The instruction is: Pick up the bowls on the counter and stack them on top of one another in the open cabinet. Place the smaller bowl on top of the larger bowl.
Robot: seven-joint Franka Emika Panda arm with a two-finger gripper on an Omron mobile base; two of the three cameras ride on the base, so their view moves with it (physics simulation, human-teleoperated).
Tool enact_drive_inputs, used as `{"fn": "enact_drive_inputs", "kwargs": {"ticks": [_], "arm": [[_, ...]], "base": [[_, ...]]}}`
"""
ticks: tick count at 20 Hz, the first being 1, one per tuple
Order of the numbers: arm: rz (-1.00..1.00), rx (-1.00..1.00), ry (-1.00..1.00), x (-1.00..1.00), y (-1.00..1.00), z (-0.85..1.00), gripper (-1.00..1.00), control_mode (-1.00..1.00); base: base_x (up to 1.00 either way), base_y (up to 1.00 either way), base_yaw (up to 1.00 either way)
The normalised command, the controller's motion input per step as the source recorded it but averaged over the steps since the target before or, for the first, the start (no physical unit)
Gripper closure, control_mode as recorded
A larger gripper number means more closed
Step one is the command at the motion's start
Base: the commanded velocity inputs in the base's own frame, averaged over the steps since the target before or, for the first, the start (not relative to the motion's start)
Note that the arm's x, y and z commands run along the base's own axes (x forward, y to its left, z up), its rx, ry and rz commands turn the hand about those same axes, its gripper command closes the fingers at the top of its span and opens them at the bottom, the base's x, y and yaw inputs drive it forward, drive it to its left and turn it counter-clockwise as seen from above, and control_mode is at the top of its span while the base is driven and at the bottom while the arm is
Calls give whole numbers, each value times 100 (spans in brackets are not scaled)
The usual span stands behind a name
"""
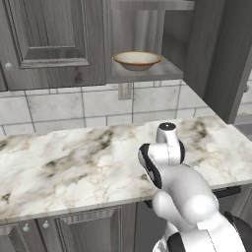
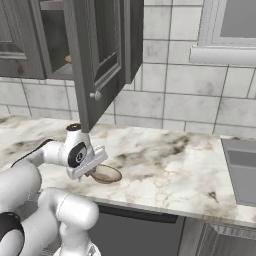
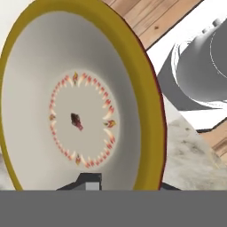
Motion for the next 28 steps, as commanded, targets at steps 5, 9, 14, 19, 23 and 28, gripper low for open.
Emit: {"fn": "enact_drive_inputs", "kwargs": {"ticks": [5, 9, 14, 19, 23, 28], "arm": [[-7, 0, -11, -31, 23, 15, 100, -100], [-2, -2, -8, -27, 16, 33, 100, -100], [0, -4, -7, -29, 5, 52, 100, -100], [1, -4, -5, -36, 5, 56, 100, -100], [3, -3, -2, -35, 14, 57, 100, -100], [4, -4, -1, -37, 16, 62, 100, -100]], "base": [[0, 0, 0], [0, 0, 0], [0, 0, 0], [0, 0, 0], [0, 0, 0], [0, 0, 0]]}}
